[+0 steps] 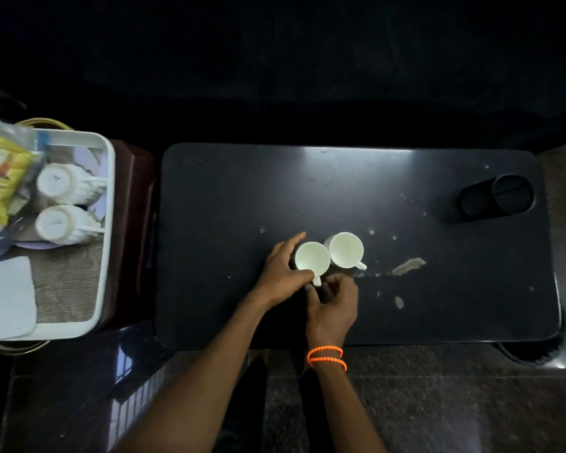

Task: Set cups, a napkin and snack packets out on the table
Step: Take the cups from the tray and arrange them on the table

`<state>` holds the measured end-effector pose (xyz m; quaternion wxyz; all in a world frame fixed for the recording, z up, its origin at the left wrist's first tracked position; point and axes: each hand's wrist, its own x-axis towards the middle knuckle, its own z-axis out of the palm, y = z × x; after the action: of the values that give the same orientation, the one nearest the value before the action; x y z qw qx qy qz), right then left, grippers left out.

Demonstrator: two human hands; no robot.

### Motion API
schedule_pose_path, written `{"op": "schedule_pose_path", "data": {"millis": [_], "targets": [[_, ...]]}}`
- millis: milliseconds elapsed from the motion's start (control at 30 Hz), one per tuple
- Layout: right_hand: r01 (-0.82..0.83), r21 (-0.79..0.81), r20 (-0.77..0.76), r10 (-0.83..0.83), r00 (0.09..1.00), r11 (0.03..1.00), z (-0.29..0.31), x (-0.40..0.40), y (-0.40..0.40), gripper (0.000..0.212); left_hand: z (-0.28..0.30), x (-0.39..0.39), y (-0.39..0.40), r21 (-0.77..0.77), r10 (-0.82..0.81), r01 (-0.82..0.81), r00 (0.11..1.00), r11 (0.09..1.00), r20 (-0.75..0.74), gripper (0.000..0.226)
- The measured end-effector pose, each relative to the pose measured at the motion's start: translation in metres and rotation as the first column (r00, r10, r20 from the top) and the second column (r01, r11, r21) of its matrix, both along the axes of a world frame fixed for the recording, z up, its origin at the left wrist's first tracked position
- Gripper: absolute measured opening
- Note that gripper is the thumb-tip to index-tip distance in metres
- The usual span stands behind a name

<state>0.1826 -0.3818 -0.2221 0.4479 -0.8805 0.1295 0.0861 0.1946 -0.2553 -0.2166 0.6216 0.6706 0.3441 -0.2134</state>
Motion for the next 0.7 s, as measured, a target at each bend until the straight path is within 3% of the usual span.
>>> {"op": "schedule_pose_path", "data": {"millis": [100,200,267,367,467,567,600,633,700], "targets": [[-0.018,-0.137,0.141,0.037,0.989,0.99,0.012,-0.01,0.003,0.04,0.007,-0.009,0.012,-0.006,0.09,-0.089,0.996,0.996,0.004,0.093],[-0.05,-0.115,0.19,0.072,0.979,0.992,0.027,-0.02,0.03,0.034,0.019,-0.021,0.042,0.042,0.261,-0.262,0.965,0.964,0.028,0.085],[-0.177,-0.081,0.199,0.19,0.961,0.981,0.034,-0.026,0.062,0.029,0.03,-0.031,0.071,0.111,0.39,-0.398,0.917,0.911,0.084,0.069],[-0.44,0.013,0.2,0.429,0.881,0.898,0.042,-0.032,0.126,0.023,0.047,-0.05,0.123,0.219,0.557,-0.601,0.797,0.769,0.232,0.046],[-0.691,0.092,0.176,0.671,0.72,0.717,0.049,-0.036,0.192,0.031,0.068,-0.076,0.176,0.353,0.634,-0.731,0.682,0.584,0.365,0.034],[-0.847,0.136,0.133,0.837,0.53,0.514,0.056,-0.037,0.252,0.04,0.074,-0.106,0.227,0.606,0.643,-0.722,0.645,0.335,0.413,0.035],[-0.865,0.148,0.116,0.86,0.497,0.48,0.057,-0.038,0.269,0.036,0.073,-0.115,0.243,0.662,0.666,-0.689,0.645,0.295,0.375,0.037],[-0.869,0.159,0.084,0.87,0.485,0.469,0.058,-0.04,0.284,0.033,0.07,-0.122,0.259,0.687,0.702,-0.663,0.64,0.298,0.313,0.039],[-0.847,0.183,-0.052,0.865,0.499,0.499,0.056,-0.043,0.308,0.037,0.067,-0.132,0.281,0.639,0.748,-0.651,0.641,0.41,0.173,0.042]]}}
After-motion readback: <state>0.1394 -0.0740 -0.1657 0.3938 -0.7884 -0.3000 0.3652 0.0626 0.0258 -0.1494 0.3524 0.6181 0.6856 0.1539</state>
